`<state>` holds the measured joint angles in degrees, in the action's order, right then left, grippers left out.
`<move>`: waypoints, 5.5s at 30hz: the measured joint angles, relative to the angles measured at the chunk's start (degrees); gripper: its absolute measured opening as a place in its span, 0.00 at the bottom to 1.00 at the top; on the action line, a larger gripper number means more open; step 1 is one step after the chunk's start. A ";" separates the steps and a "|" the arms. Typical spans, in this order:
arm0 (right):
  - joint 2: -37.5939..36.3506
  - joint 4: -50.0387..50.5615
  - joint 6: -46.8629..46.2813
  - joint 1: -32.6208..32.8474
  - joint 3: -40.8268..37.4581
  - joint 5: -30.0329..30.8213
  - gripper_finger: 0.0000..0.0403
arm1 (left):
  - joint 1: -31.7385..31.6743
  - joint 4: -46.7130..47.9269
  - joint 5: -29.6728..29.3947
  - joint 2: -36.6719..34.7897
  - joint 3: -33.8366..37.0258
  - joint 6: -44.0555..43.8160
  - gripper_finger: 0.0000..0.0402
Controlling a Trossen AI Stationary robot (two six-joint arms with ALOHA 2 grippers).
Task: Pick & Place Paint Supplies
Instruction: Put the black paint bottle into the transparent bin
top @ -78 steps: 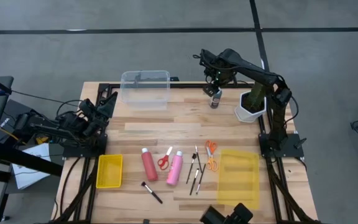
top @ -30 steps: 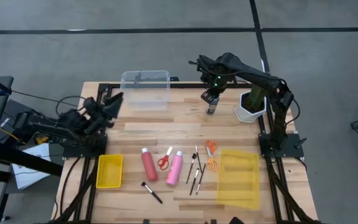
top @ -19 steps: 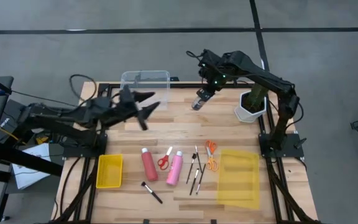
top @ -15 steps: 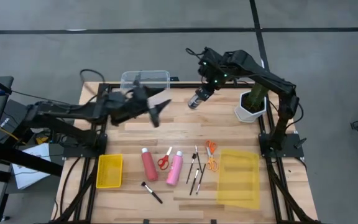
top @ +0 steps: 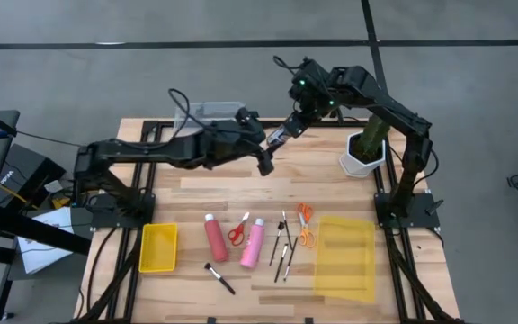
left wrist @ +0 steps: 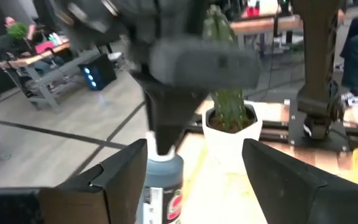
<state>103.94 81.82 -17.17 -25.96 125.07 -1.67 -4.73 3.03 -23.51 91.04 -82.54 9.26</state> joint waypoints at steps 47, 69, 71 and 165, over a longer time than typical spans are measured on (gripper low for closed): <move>-0.09 -4.52 -4.39 6.86 0.14 -2.86 0.27 | -2.12 8.30 -3.53 4.27 -0.09 -0.80 0.69; -0.11 -5.03 -4.35 6.82 0.14 -2.78 0.28 | -2.67 7.93 -3.34 4.25 -0.09 -4.14 0.59; -0.11 -4.95 -4.35 6.82 0.14 -2.78 0.28 | -2.67 7.90 -3.23 4.25 -0.09 -5.09 0.55; -9.88 -15.01 -13.79 11.21 0.11 1.73 0.55 | 1.99 -25.99 10.87 -16.56 48.11 -9.83 0.61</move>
<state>94.06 66.82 -30.96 -14.74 125.19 0.05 -2.74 -22.96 -12.63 74.48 -34.44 -0.57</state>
